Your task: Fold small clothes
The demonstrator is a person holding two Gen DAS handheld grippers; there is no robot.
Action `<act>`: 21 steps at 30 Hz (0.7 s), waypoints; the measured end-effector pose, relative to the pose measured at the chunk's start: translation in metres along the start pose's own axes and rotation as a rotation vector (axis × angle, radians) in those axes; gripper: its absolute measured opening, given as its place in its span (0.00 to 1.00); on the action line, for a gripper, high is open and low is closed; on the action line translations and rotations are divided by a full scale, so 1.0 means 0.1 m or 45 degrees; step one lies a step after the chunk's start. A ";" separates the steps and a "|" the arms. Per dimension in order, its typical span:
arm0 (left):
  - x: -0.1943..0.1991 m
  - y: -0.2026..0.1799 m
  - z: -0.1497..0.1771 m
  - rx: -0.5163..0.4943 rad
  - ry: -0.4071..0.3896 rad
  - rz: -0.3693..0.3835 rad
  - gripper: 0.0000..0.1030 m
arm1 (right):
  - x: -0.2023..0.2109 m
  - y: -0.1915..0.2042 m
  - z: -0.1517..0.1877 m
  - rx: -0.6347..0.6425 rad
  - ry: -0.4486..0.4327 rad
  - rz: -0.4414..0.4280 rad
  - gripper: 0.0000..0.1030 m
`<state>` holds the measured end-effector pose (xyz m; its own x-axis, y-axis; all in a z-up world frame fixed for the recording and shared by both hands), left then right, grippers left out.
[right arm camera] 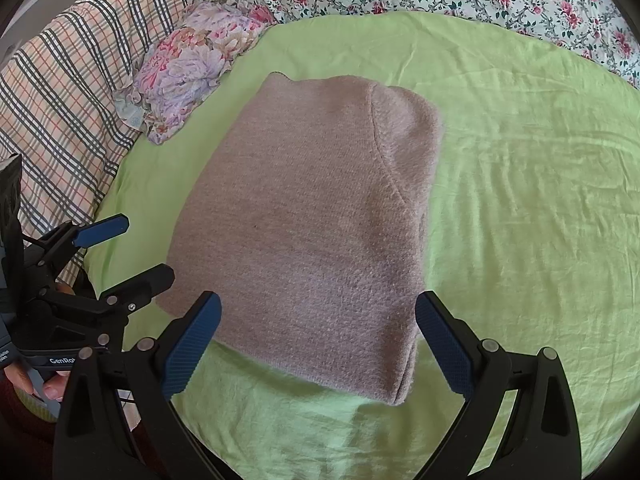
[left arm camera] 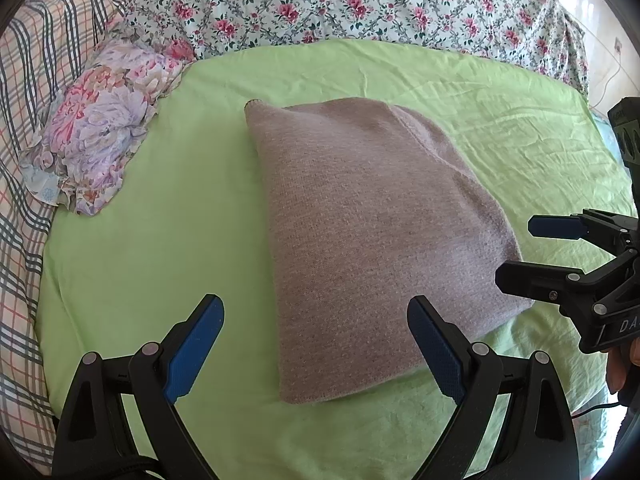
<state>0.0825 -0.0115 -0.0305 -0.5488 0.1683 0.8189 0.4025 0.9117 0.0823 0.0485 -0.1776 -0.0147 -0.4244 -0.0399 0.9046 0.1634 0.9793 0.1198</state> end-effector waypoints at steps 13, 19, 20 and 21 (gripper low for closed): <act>-0.02 -0.01 -0.02 -0.010 -0.002 0.012 0.91 | 0.00 0.00 0.00 -0.002 -0.003 0.001 0.95; -0.02 -0.01 -0.03 -0.010 -0.002 0.013 0.91 | 0.00 -0.03 -0.02 0.001 -0.003 -0.002 0.95; -0.02 -0.02 -0.03 -0.010 -0.002 0.012 0.91 | 0.00 -0.03 -0.01 0.000 -0.003 -0.002 0.95; -0.02 -0.02 -0.03 -0.010 -0.002 0.011 0.91 | -0.01 -0.04 -0.03 0.000 -0.004 -0.004 0.95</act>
<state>0.0857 -0.0146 -0.0307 -0.5464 0.1766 0.8187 0.4131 0.9071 0.0801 0.0508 -0.1817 -0.0147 -0.4277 -0.0424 0.9029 0.1621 0.9791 0.1228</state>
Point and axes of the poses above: each gripper's, at about its wrist camera, not at the fingertips, and x roughly against the way its jaws point, y to its left, z to its underside, the point moved 5 cm from there along -x, roughly the way its jaws point, and after that the axes turned 2 degrees about y, right-handed, at the moved point
